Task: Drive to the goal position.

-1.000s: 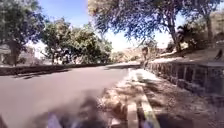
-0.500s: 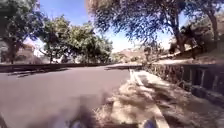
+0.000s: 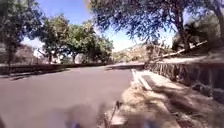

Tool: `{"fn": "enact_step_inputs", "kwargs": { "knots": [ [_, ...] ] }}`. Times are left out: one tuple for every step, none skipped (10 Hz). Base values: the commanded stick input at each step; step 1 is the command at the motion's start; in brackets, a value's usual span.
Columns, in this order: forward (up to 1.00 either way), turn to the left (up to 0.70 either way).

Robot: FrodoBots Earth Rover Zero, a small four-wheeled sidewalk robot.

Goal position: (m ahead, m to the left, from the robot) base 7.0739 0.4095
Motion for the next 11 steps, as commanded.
{"fn": "enact_step_inputs", "kwargs": {
  "knots": [
    [1.00,-0.39],
    [1.00,-0.39],
    [1.00,-0.39],
    [1.00,-0.39],
    [1.00,0.00],
    [1.00,0.00],
    [1.00,-0.29],
    [1.00,-0.19],
    [1.00,-0.09],
    [1.00,-0.34],
    [1.00,-0.31]
  ]
}}
